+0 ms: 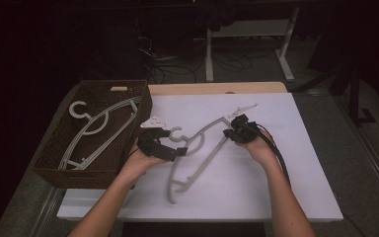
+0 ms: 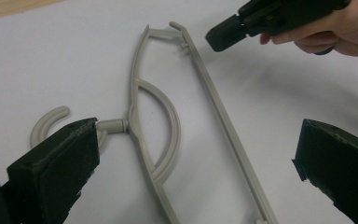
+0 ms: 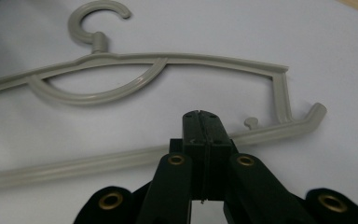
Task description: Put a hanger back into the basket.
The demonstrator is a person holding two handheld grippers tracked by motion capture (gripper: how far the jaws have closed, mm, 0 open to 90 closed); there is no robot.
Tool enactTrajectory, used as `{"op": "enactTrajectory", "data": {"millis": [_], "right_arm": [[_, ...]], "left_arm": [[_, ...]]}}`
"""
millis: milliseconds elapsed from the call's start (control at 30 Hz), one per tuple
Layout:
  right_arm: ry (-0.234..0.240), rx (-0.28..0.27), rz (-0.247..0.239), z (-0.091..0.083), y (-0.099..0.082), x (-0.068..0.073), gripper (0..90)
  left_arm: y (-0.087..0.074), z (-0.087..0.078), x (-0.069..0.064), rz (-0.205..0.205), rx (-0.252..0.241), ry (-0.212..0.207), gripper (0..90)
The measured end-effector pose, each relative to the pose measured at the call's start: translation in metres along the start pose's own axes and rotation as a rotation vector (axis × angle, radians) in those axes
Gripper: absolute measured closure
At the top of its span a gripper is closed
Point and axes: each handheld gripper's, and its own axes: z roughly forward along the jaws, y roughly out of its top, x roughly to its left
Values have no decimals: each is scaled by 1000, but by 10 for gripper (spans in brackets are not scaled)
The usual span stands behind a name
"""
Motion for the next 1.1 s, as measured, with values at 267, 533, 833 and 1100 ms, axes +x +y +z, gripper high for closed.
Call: {"op": "enactTrajectory", "data": {"millis": [267, 533, 833, 1100], "right_arm": [[-54, 21, 22, 24, -4, -9, 892], [-39, -1, 45, 23, -11, -12, 892], [-44, 6, 37, 26, -12, -11, 892], [-54, 41, 11, 34, -15, -7, 893]], "left_arm": [[-5, 5, 1, 1, 9, 19, 0], [-10, 14, -1, 7, 40, 15, 0], [-14, 21, 1, 9, 66, 16, 0], [-22, 31, 5, 2, 121, 16, 8]]}}
